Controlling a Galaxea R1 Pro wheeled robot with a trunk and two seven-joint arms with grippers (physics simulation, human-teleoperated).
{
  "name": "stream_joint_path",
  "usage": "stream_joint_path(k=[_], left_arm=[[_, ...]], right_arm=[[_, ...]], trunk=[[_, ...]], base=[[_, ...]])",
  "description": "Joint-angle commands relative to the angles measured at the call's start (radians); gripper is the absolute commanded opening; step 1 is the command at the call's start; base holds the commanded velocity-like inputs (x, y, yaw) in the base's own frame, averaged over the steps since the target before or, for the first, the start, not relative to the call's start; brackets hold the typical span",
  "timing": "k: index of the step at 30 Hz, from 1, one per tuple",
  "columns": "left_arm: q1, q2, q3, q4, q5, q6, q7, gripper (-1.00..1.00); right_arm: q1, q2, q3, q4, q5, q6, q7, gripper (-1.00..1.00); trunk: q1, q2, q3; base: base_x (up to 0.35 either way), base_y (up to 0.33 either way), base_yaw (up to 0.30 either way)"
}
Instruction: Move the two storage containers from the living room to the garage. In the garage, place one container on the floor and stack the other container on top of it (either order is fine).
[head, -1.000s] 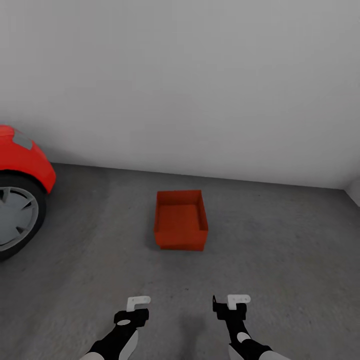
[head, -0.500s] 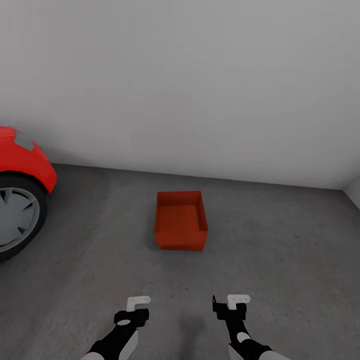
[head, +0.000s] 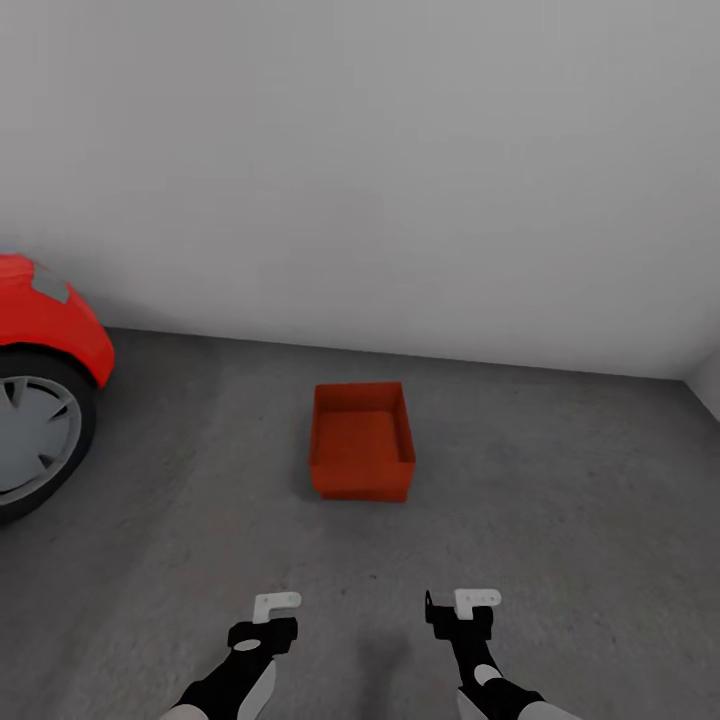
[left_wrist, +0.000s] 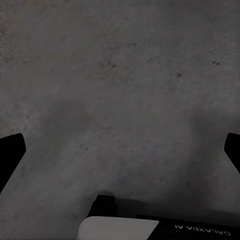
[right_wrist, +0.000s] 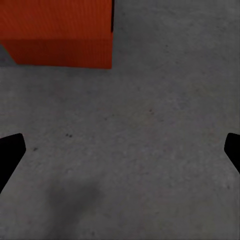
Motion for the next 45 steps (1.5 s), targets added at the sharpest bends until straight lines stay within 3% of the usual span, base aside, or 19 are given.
stream_joint_path(k=[1, 15, 21, 23, 25, 27, 28, 29, 33, 35, 36, 40, 42, 45], left_arm=[[0.0, 0.0, -0.002, -0.001, 0.003, 0.002, 0.004, 1.0], [-0.001, 0.0, -0.001, -0.001, 0.003, 0.002, 0.004, 1.0], [-0.001, 0.002, -0.001, -0.001, 0.004, 0.002, 0.004, 1.0], [-0.001, 0.005, 0.0, -0.002, 0.006, 0.002, 0.004, 1.0], [-0.001, 0.009, 0.0, -0.002, 0.006, 0.006, 0.005, 1.0], [-0.001, 0.016, 0.001, 0.0, 0.008, 0.012, 0.006, 1.0], [-0.001, 0.021, 0.001, 0.0, 0.008, 0.015, 0.007, 1.0], [-0.001, 0.032, 0.001, 0.002, 0.011, 0.021, 0.007, 1.0], [0.0, 0.073, 0.002, 0.019, 0.035, 0.059, 0.007, 1.0], [0.0, 0.118, 0.002, 0.078, 0.076, 0.088, -0.001, 1.0], [0.001, 0.172, 0.002, 0.166, 0.136, 0.095, -0.017, 1.0], [0.006, 0.229, 0.002, 0.27, 0.267, 0.087, -0.08, 1.0], [0.005, 0.257, 0.001, 0.284, 0.291, 0.092, -0.099, 1.0], [0.01, 0.274, 0.0, 0.29, 0.299, 0.09, -0.109, 1.0]], right_arm=[[-0.001, 0.0, 0.008, 0.001, 0.0, -0.001, -0.008, 1.0], [-0.001, 0.0, 0.008, 0.001, 0.0, -0.001, -0.007, 1.0], [-0.001, -0.009, 0.009, 0.005, -0.005, 0.002, -0.01, 1.0], [-0.001, -0.023, 0.009, 0.008, -0.007, 0.004, -0.012, 1.0], [-0.001, -0.087, 0.009, 0.009, -0.01, 0.009, -0.013, 1.0], [-0.001, -0.139, 0.008, 0.012, -0.014, 0.013, -0.01, 1.0], [-0.001, -0.152, 0.008, 0.015, -0.015, 0.014, -0.009, 1.0], [-0.001, -0.172, 0.007, 0.025, -0.017, 0.017, -0.007, 1.0], [-0.006, -0.203, 0.007, 0.057, -0.017, 0.032, -0.005, 1.0], [-0.009, -0.221, 0.007, 0.065, -0.015, 0.055, -0.002, 1.0], [0.001, -0.23, 0.008, 0.069, -0.012, 0.069, -0.001, 1.0], [0.108, -0.234, 0.008, 0.07, -0.011, 0.086, -0.001, 1.0], [0.165, -0.235, 0.008, 0.071, -0.011, 0.113, 0.001, 1.0], [0.214, -0.235, 0.008, 0.071, -0.011, 0.166, 0.011, 1.0]], trunk=[[-0.004, 0.006, 0.002], [-0.057, 0.104, 0.046], [-0.057, 0.104, 0.046], [-0.057, 0.104, 0.046], [-0.057, 0.104, 0.046], [-0.057, 0.104, 0.046], [-0.057, 0.104, 0.046], [-0.057, 0.104, 0.046], [-0.057, 0.104, 0.046], [-0.057, 0.104, 0.046], [-0.057, 0.104, 0.046], [-0.057, 0.104, 0.046], [-0.057, 0.104, 0.046], [-0.057, 0.104, 0.046]], base=[[0.0, 0.0, 0.0], [0.0, 0.0, 0.0], [0.0, 0.0, 0.0], [0.0, 0.0, 0.0], [0.0, 0.0, 0.0], [0.0, 0.0, 0.0], [0.0, 0.0, 0.0], [0.0, 0.0, 0.0], [0.0, 0.0, 0.0], [0.0, 0.0, 0.0], [0.0, 0.0, 0.0], [0.0, 0.0, 0.0], [0.0, 0.0, 0.0], [0.0, 0.0, 0.0]])
